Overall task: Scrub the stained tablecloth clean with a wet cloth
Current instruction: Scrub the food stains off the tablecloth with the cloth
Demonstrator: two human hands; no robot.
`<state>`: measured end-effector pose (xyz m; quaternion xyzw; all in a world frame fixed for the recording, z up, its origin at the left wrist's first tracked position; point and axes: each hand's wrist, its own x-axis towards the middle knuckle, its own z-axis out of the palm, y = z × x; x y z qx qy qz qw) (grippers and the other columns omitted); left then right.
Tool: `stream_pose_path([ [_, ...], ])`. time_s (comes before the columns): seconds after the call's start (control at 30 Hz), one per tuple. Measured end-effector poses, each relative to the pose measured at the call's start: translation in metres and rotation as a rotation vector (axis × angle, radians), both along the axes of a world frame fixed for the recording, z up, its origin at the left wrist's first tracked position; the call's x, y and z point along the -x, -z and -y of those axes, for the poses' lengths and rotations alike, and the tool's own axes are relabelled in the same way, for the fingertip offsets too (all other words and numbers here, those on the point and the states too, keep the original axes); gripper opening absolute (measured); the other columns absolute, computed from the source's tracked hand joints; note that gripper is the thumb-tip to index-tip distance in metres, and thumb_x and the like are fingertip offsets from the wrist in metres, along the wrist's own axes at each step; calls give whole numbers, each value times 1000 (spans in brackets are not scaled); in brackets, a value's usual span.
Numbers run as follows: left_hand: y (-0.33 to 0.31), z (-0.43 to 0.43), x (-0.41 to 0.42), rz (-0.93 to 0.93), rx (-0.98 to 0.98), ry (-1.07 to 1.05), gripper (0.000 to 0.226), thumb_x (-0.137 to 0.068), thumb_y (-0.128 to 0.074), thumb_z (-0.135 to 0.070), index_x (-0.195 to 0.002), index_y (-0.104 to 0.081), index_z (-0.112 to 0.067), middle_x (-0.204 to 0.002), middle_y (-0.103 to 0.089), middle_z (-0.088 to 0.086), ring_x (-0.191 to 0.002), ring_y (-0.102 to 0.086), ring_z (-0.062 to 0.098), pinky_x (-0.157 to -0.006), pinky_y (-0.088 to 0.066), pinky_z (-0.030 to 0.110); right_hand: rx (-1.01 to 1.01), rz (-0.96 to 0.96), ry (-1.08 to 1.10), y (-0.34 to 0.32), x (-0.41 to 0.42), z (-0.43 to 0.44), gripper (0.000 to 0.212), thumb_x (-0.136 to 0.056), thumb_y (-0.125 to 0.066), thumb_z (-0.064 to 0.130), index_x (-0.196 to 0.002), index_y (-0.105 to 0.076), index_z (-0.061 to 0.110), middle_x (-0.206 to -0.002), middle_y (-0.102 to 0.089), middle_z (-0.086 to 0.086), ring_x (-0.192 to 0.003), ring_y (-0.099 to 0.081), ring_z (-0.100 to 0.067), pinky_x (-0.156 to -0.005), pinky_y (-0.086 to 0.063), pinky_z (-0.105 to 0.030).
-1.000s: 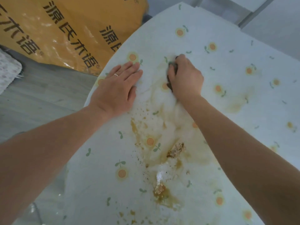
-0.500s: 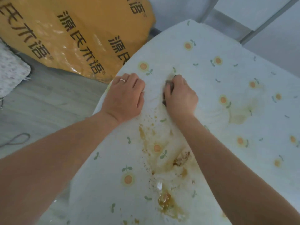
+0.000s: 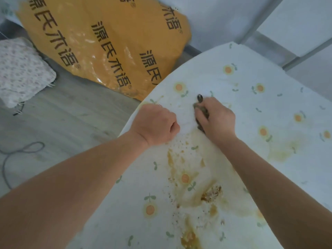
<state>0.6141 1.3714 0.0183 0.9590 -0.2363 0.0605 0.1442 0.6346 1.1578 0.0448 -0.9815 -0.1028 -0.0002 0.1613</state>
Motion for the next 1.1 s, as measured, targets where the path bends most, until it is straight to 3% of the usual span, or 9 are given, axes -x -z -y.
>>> stream_pose_path([
  [0.2,-4,-1,-1,-20,-103,-2,40,-87,-34,-32,-50,-39,-19,-47,-37,-5,-45,-36,19,-49,-24,28,74,22,366,-1,-77,-4,26,-100,-44,43,-92,-46,18,-79,-53,1,-73,-53,-28,-64,-33,-34],
  [0.3,-4,-1,-3,-48,-115,-9,38,-87,-25,-36,-53,-31,-19,-51,-36,-5,-50,-40,19,-51,-31,31,5,6,144,6,-100,-70,23,-97,-46,42,-91,-48,21,-78,-56,5,-72,-53,-22,-63,-35,-33],
  [0.37,-5,-1,-4,-80,-97,-3,41,-86,-26,-36,-53,-41,-18,-51,-43,-3,-51,-39,19,-51,-33,31,-2,-8,-70,7,-85,-109,21,-96,-48,40,-87,-48,21,-78,-56,6,-70,-54,-20,-60,-38,-33],
  [0.5,-8,-2,7,-9,-56,83,45,-85,-32,-35,-49,-54,-21,-46,-37,-5,-47,-32,17,-50,-19,25,12,-33,-169,3,-34,-102,24,-99,-52,40,-87,-48,19,-77,-51,7,-67,-48,-16,-59,-33,-31],
  [0.67,-21,-27,45,-245,-116,24,40,-95,-34,-30,-61,-48,-16,-57,-47,-2,-54,-45,20,-50,-36,33,127,-33,195,-6,-25,-30,26,-100,-44,43,-88,-40,20,-72,-50,5,-68,-53,-26,-63,-34,-35],
  [0.77,-9,-54,104,-137,-25,57,31,-87,-43,-27,-58,-53,-17,-55,-49,-2,-52,-47,23,-51,-43,35,101,-17,435,-7,-51,-50,22,-100,-40,39,-93,-40,18,-79,-52,0,-77,-58,-31,-64,-32,-35],
  [0.83,1,-61,129,-45,20,74,24,-83,-50,-21,-60,-53,-17,-57,-47,0,-54,-46,25,-53,-36,33,78,-18,369,-6,-47,-88,22,-101,-39,38,-93,-42,18,-83,-54,-1,-76,-57,-29,-62,-33,-35],
  [0.93,4,-62,135,57,86,57,23,-85,-48,-15,-62,-50,-16,-61,-44,3,-56,-42,26,-55,-32,36,59,-35,24,-2,1,-137,24,-101,-42,39,-88,-45,19,-79,-53,3,-65,-50,-22,-57,-38,-35],
  [1.1,2,-59,132,88,81,41,22,-82,-56,-16,-62,-47,-15,-61,-44,5,-57,-45,29,-56,-37,37,66,9,-64,0,64,-71,30,-102,-48,38,-83,-49,15,-74,-53,4,-56,-48,-19,-50,-31,-28],
])
